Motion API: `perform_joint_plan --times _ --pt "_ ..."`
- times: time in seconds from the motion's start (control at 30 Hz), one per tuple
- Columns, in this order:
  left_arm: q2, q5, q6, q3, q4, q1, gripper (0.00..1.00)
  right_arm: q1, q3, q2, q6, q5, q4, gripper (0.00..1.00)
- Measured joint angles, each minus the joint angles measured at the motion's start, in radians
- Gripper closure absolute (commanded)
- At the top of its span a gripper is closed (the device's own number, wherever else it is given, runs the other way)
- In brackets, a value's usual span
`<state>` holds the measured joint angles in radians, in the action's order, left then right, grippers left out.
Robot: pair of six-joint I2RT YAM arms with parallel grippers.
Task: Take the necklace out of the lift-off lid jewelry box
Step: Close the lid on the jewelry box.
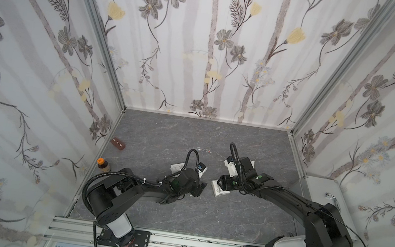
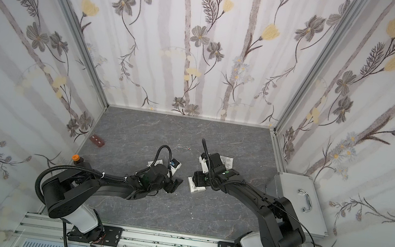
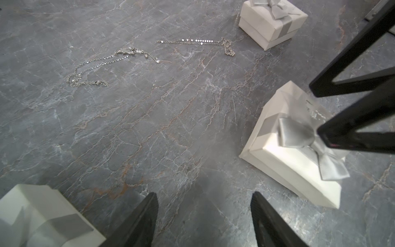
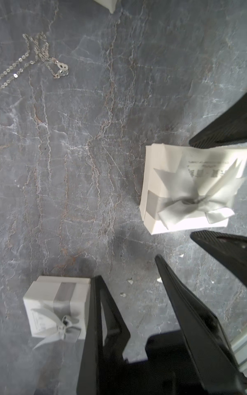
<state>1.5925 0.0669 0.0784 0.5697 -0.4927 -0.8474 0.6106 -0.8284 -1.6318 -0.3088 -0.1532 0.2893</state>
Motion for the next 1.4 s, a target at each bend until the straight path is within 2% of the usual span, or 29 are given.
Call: perform_joint_plan --times 0.17,0.7,0.9,1.1,1.4 --pt "-0.021 0.000 0.000 -0.003 0.011 0.005 0.30 0.005 -0.011 -0.035 0.000 0.002 -0.001 0.48" --pt "-0.024 0.000 0.000 -0.007 0.020 0.005 0.30 0.007 -0.067 -0.110 0.029 0.002 -0.015 0.54" --pt "-0.024 0.000 0.000 -0.006 0.023 0.010 0.30 0.007 -0.074 -0.109 0.051 0.003 -0.011 0.44" --pt "-0.040 -0.013 -0.002 0.033 0.064 0.050 0.30 0.007 -0.060 -0.042 0.051 0.024 0.000 0.33" --pt "-0.035 -0.073 -0.047 0.135 0.154 0.143 0.29 0.007 0.061 0.131 -0.059 -0.006 -0.016 0.33"
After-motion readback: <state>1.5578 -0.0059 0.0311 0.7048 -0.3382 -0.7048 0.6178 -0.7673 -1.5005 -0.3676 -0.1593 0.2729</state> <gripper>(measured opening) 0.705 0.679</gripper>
